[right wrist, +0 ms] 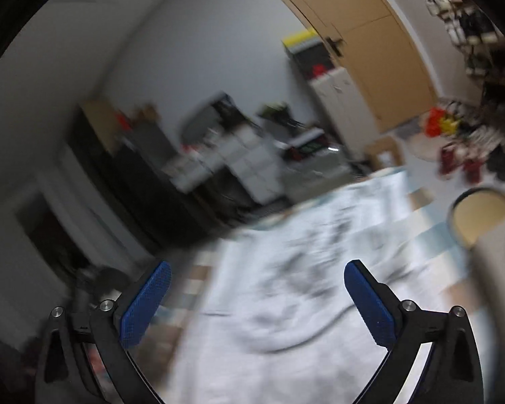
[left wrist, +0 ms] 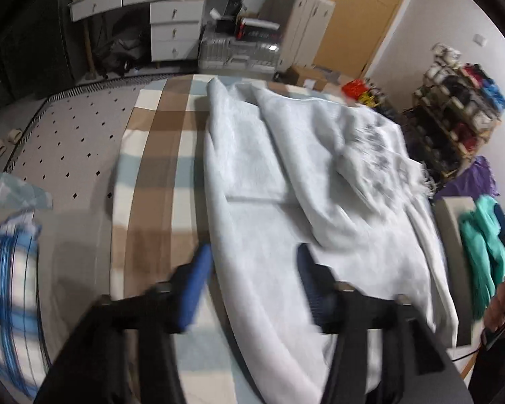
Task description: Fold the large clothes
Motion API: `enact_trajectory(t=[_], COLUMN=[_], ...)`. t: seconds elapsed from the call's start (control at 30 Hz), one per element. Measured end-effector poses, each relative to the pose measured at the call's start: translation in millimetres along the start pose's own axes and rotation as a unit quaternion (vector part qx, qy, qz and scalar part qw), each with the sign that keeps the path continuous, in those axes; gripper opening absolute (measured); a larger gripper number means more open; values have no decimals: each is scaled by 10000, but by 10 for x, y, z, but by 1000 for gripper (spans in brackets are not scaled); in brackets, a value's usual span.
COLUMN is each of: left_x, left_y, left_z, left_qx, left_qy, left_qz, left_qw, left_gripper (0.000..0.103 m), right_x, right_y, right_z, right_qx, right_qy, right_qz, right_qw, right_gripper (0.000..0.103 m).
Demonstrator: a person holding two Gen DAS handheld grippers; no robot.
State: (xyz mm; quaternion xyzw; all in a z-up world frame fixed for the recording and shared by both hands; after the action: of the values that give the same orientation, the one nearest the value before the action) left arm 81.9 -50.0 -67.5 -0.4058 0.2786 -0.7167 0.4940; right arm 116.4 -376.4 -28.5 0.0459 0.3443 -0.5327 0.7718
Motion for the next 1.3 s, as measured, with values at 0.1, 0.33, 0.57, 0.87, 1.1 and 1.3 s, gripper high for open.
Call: enact_trajectory(t=[0.1, 0.33, 0.57, 0.87, 1.1, 1.3], left_x=[167, 430, 221, -338, -360, 3], left_y=[-128, 282, 579, 238, 137, 394], left_z=[-375, -1186, -1347, -1402, -1422, -1385], left_qx=[56, -709, -913, -696, -651, -852], left_qy=[86, 343, 465, 43, -591, -824], left_qz=[91, 154, 781, 1655, 861, -50], left_qw=[9999, 9968, 9917, 9837, 9924, 9929], left_gripper=[67, 67, 68, 68, 67, 67], right_x=[-205, -92, 104, 232, 244, 310], right_y=[-273, -457, -387, -367, -339, -327], right_z=[-344, -1006, -1072, -1185, -1206, -1217], right_qx=[332, 634, 277, -51, -164, -250], right_qy=[-60, -412, -404, 25, 118, 376], right_qz=[-192, -629, -943, -787, -735, -676], right_qw=[9992, 9951, 9943, 9969, 9971, 9967], right_gripper=[103, 103, 103, 103, 103, 103])
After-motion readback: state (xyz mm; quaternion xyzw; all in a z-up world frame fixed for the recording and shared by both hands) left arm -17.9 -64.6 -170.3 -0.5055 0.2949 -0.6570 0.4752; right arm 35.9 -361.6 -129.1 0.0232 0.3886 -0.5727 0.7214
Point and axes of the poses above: each gripper's, at about its wrist camera, not at the fingertips, and y roughly the way its jaws point, x to its right, z to its top, the point moved 7 cm from there along y, roughly the way its jaws point, and after that the axes turned 6 degrees about -z, right-handed, at the moved point
